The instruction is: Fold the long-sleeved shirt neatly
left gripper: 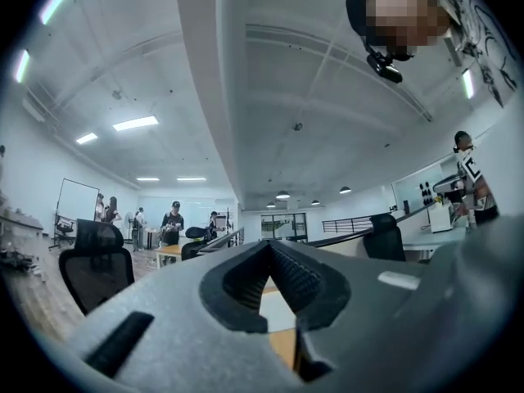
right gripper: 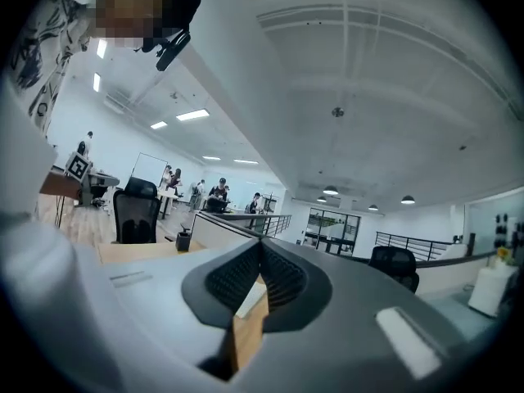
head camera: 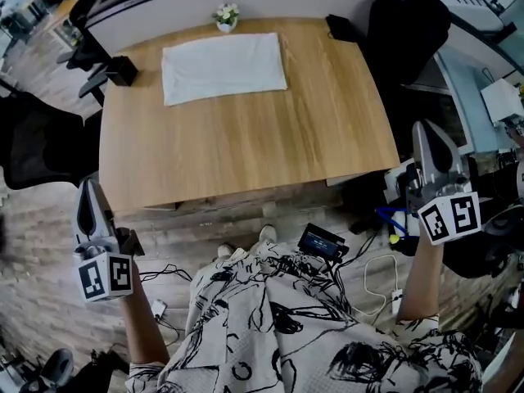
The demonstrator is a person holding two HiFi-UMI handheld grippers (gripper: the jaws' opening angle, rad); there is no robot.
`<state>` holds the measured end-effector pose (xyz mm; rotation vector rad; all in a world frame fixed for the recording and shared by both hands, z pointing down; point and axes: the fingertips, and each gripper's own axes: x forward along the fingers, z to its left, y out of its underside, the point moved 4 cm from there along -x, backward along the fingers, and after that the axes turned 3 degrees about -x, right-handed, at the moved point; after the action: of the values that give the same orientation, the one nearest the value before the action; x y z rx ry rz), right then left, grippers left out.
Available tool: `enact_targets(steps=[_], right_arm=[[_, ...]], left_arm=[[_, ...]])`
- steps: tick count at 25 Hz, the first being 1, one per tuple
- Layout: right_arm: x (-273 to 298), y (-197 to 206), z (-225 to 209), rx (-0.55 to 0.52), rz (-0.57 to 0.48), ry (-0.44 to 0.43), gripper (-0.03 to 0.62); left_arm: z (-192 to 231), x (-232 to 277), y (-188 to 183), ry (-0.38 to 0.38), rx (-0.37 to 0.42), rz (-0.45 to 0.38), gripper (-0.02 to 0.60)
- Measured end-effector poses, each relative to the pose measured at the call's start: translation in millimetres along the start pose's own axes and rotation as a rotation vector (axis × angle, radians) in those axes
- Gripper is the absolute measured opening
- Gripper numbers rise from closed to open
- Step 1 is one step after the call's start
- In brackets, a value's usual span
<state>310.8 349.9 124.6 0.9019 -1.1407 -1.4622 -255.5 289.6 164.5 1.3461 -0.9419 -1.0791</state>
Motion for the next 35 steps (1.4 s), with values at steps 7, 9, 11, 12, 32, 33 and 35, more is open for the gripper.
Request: enact_targets(steps=[7, 9, 11, 12, 32, 33, 35], right_arm=[[-12.7, 2.3, 62.2, 0.081, -0.043, 0.011, 0.011], [-17.8, 4.1, 75.1, 0.100, -0.060, 0.014, 0.011], [-25.2, 7.8, 85.5, 0.119, -0.080, 0.026, 0.011], [-28.7, 10.0, 90.4, 0.130, -0.087, 0.032, 0.011], [-35.8, 51.8, 140.5, 0.190, -0.056, 0.065, 0.011], [-34.5, 52.7, 141.4, 0.189, -0.055, 0.063, 0.011], [-32.4, 54.5, 142.0, 0.179, -0.054, 0.062, 0.011]], left_arm=[[12.6, -34.5, -4.4, 0.033, 0.009, 0.029, -0.002], [15.8, -44.3, -0.1, 0.036, 0.016, 0.036, 0.000], [16.6, -54.3, 4.7, 0.040, 0.016, 0.034, 0.003], [17.0, -59.2, 6.8, 0.041, 0.012, 0.032, 0.003], [17.8, -67.5, 45.8, 0.053, -0.039, 0.063, 0.005], [19.1, -66.6, 48.4, 0.044, -0.040, 0.064, 0.005], [22.7, -65.4, 53.7, 0.022, -0.043, 0.069, 0.005]])
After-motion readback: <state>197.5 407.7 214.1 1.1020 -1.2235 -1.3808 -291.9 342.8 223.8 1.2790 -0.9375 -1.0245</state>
